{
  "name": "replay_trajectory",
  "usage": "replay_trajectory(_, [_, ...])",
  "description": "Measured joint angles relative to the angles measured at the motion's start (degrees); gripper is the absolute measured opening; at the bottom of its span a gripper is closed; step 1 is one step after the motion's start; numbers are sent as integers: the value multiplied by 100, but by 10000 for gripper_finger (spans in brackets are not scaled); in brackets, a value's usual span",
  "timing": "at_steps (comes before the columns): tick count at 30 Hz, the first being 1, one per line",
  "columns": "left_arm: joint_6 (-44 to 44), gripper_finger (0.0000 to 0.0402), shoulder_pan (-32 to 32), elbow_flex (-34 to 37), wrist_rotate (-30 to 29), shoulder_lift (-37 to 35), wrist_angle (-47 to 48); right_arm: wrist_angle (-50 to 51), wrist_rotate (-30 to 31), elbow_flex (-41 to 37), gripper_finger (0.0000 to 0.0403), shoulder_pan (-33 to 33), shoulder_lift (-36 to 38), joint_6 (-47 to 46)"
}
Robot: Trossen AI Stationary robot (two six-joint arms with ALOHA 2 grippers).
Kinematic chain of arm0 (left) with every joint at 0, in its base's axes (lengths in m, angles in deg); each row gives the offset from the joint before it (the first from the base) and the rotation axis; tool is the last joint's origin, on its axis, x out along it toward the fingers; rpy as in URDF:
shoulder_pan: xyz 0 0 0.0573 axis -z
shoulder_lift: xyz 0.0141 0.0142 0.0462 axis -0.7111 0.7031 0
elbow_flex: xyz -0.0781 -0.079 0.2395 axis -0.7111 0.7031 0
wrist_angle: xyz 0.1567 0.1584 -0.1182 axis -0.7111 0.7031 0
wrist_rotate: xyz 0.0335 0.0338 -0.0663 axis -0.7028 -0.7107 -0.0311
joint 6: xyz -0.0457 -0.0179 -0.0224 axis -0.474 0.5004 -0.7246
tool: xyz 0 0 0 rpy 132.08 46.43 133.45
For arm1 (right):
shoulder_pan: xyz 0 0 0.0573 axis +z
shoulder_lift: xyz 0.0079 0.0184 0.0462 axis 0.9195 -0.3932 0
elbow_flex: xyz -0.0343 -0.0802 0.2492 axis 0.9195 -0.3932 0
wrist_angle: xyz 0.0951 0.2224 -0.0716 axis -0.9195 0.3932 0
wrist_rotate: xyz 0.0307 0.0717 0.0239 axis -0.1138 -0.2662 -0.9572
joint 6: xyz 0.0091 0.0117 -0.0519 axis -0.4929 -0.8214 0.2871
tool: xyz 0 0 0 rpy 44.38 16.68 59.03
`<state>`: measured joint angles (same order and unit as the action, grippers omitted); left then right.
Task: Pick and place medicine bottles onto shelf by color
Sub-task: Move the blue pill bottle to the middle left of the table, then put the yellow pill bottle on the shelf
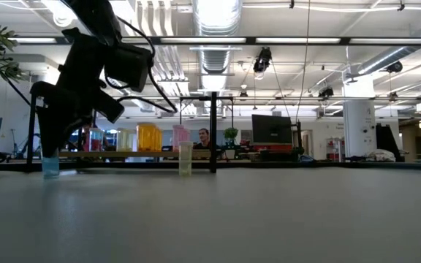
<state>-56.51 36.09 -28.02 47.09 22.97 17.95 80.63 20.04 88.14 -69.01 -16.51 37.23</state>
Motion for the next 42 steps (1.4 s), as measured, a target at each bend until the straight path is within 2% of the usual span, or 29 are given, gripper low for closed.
replay_trajectory(12, [-4, 115, 0, -28, -1, 2, -220, -1, 0, -1, 249, -1, 0, 0])
replay_trajectory(21, [-236, 209, 0, -8, -2, -2, -277, -1, 0, -1, 249, 1, 0, -2])
replay_trajectory(25, [-275, 235, 0, -93, -54, -124, -252, -1, 1, -1, 249, 1, 0, -1])
replay_trajectory(35, [-331, 240, 0, -288, -140, -567, -231, -5, 2, -1, 249, 0, 0, -2])
replay_trajectory(42, [-448, 240, -2, -765, -539, -642, -255, -7, 0, -1, 249, 1, 0, -2])
